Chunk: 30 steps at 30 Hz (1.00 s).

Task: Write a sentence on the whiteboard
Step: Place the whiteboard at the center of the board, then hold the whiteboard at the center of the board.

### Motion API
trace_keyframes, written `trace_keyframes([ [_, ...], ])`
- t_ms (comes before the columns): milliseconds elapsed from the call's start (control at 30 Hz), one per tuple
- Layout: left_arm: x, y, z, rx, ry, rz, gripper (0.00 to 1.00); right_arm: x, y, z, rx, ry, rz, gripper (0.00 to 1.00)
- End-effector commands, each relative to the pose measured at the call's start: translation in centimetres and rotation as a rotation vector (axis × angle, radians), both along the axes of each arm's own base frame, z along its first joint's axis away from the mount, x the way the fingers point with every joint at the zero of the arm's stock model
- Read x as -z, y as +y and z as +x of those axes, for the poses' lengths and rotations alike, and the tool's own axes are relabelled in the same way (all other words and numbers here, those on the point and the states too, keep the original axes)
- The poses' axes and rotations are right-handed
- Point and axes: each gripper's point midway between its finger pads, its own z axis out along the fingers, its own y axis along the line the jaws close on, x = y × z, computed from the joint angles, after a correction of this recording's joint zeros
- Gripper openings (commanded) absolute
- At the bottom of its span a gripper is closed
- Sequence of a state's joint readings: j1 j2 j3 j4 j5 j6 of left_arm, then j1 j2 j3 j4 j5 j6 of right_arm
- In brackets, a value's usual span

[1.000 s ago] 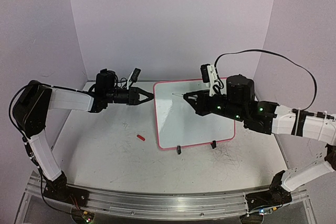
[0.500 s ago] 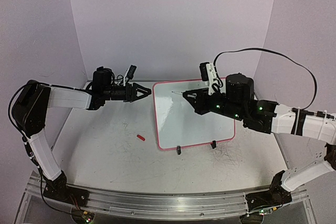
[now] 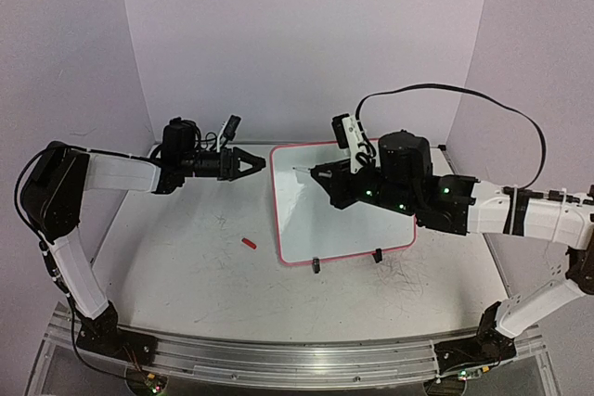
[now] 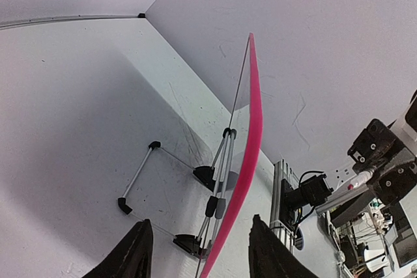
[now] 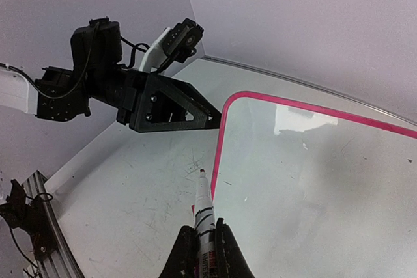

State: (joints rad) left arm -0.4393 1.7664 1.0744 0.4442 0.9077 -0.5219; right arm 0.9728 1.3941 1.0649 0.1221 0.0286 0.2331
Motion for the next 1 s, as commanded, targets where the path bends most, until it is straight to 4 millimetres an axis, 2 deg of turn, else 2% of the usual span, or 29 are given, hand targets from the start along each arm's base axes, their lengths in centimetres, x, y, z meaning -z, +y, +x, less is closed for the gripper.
trace_keyframes([
  [0, -2.5, -0.3, -0.1, 0.039, -0.063, -0.031, 0.47, -1.7, 0.9, 0.6, 0.009, -0.058, -0.011, 0.0],
  [100, -2.6, -0.4, 0.0, 0.041, -0.062, -0.033, 0.46, -1.2, 1.9, 0.6, -0.006, -0.057, -0.031, 0.0],
  [200, -2.3, -0.6, 0.1, 0.05, -0.047, -0.034, 0.49, -0.5, 2.5, 1.2, 0.008, -0.042, -0.05, 0.0],
  [367, -1.9, -1.9, -0.5, 0.093, -0.032, -0.037, 0.5, 1.1, 3.7, 1.4, -0.017, -0.019, -0.086, 0.0],
  [433, -1.8, -2.5, -0.8, 0.117, -0.028, -0.04, 0.47, 1.9, 4.0, 1.3, -0.029, -0.011, -0.111, 0.0],
  [567, -1.4, -2.9, -0.7, 0.122, -0.019, -0.04, 0.35, 3.0, 4.0, 1.2, -0.021, -0.002, -0.148, 0.0],
  [667, -1.4, -3.1, -0.8, 0.133, -0.019, -0.042, 0.33, 3.7, 3.8, 1.6, 0.005, 0.005, -0.173, 0.0],
  [767, -1.4, -3.4, -1.0, 0.145, -0.02, -0.044, 0.31, 4.0, 3.7, 1.7, 0.023, 0.004, -0.184, 0.0],
  [967, -1.2, -3.7, -1.1, 0.156, -0.02, -0.045, 0.17, 4.4, 4.0, 2.1, 0.041, -0.001, -0.196, 0.0],
])
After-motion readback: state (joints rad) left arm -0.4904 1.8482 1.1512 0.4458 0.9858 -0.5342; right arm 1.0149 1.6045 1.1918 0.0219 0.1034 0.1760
